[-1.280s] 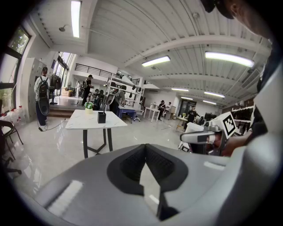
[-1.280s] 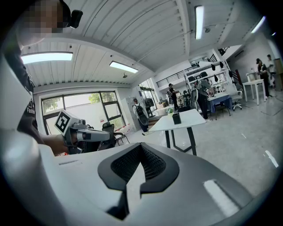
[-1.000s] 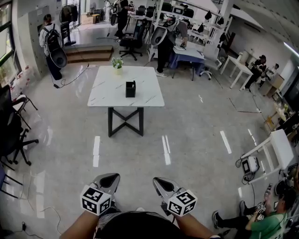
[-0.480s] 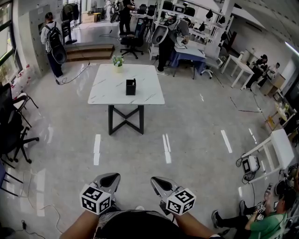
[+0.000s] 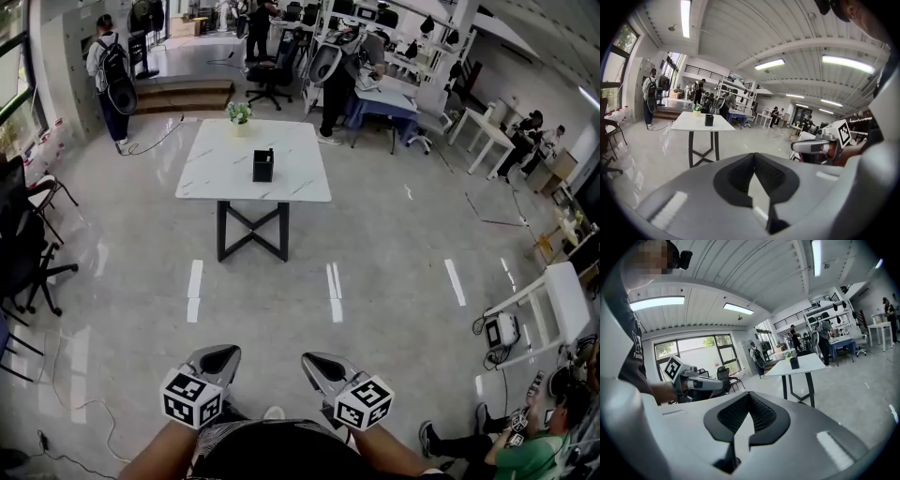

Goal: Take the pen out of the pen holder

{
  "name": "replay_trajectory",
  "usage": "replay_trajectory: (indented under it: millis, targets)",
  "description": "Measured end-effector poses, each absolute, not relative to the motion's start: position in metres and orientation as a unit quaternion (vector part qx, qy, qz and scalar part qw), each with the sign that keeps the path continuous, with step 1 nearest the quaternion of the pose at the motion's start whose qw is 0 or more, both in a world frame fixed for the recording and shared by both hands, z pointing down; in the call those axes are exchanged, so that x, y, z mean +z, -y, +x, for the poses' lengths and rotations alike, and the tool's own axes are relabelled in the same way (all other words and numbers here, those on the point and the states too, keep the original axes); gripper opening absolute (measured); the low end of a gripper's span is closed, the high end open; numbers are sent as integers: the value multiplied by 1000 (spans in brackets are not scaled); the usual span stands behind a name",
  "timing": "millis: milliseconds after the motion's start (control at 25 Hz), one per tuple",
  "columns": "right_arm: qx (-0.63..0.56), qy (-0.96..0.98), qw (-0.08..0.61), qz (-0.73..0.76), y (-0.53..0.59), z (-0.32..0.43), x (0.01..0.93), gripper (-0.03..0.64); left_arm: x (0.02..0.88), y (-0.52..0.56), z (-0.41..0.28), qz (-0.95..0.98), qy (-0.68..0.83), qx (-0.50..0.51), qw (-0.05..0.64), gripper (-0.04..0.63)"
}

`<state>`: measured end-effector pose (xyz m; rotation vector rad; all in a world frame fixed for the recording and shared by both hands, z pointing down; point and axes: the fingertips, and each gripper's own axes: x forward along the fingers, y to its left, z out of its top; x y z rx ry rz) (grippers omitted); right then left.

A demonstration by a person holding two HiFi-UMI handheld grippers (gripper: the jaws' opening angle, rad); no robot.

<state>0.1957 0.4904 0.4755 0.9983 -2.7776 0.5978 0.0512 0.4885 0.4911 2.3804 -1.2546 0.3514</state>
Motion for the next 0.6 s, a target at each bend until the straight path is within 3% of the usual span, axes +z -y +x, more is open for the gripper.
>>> replay_trajectory:
  millis: [600]
  targets:
    - [207,921,52,324,-483,218,477,-5,493,-488,73,850,460,138,216,57]
